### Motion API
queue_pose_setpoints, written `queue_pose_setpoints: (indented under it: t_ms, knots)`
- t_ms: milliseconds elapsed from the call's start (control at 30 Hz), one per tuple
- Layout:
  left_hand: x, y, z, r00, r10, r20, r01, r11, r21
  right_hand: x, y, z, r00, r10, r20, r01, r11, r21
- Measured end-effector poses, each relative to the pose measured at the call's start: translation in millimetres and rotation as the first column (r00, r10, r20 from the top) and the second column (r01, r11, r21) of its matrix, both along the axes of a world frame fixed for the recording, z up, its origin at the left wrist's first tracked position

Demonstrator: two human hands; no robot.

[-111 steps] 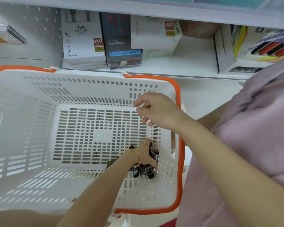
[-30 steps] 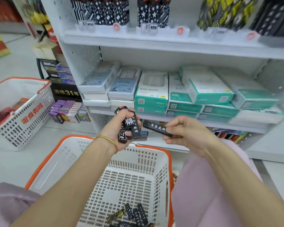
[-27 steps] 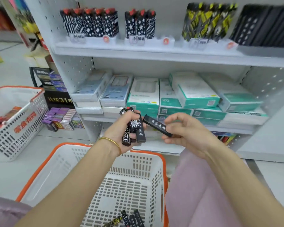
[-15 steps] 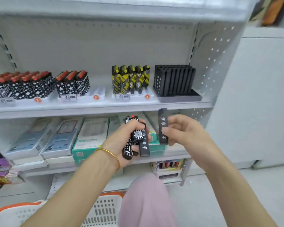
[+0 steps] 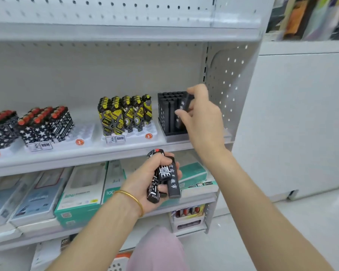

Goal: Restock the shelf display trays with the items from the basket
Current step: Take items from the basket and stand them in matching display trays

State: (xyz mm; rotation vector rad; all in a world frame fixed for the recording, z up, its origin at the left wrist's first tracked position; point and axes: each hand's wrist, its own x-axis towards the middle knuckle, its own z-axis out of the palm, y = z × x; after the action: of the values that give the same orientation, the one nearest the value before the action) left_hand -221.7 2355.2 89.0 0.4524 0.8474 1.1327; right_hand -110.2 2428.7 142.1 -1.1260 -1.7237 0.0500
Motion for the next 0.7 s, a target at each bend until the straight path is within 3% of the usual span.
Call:
queue_pose_setpoints:
  t_ms: [100,233,333,533,700]
  knots:
    - [-0.4,-0.2,0.4,1.0,-0.006,0.024,0.006,1.0,-0.002,-2.8,2.2,-5.0,0.99,-0.045,0.131,0.044,0.999,0.015]
    - [-0.8,-0.5,0.5,0.999,-0.017,0.038,0.017,1.0,-0.002,2.7,5.4,-0.7,0.983,0.063,0.171,-0.058,0.998,-0.031]
    - [-0.8,0.0,-0.6,0.999,-0.011,0.05,0.011,1.0,0.0,3.4,7.3,2.9,0.969,0.053,0.241,-0.045,0.998,-0.04]
    - [-1.7,-0.1,-1.7,0.998,-0.005,0.064,0.005,1.0,-0.007,5.4,7.9,11.2,0.956,0.03,0.293,-0.021,0.999,-0.034]
    - [-0.1,0.6,-1.4,0.997,-0.01,0.076,0.01,1.0,-0.01,4.6,7.8,15.0,0.975,0.116,0.189,-0.101,0.991,-0.091]
